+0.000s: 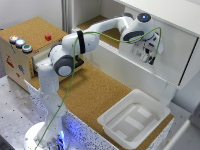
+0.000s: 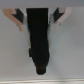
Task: Push the door to the left side
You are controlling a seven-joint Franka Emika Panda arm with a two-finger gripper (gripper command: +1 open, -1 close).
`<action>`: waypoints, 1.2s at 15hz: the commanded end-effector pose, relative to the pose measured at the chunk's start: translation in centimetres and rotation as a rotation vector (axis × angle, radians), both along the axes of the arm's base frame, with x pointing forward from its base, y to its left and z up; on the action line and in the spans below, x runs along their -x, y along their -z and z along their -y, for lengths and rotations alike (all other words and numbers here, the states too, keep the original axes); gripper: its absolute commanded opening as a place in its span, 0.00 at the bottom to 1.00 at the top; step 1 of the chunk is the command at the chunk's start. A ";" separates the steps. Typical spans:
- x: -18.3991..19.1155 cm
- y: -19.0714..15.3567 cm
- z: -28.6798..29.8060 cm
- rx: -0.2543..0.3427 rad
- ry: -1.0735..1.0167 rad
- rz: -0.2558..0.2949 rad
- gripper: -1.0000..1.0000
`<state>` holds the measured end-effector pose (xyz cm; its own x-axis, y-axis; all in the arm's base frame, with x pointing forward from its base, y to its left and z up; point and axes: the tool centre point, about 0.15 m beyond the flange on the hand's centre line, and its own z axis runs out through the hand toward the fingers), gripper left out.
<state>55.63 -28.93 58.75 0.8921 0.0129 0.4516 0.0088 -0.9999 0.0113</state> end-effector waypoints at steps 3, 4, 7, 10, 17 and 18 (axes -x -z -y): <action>-3.5 -0.6 -6.2 0.089 0.005 -0.074 0.00; -3.6 -0.5 -7.1 0.117 0.005 -0.070 0.00; -3.9 -0.4 -9.5 0.187 0.036 -0.058 0.00; -4.3 -0.1 -11.3 0.225 0.079 -0.050 0.00; -5.3 0.1 -15.5 0.259 0.111 -0.047 0.00; -5.3 0.1 -15.8 0.253 0.131 -0.036 0.00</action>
<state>55.50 -22.08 58.76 0.9111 0.0560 0.4085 0.0503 -0.9984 0.0246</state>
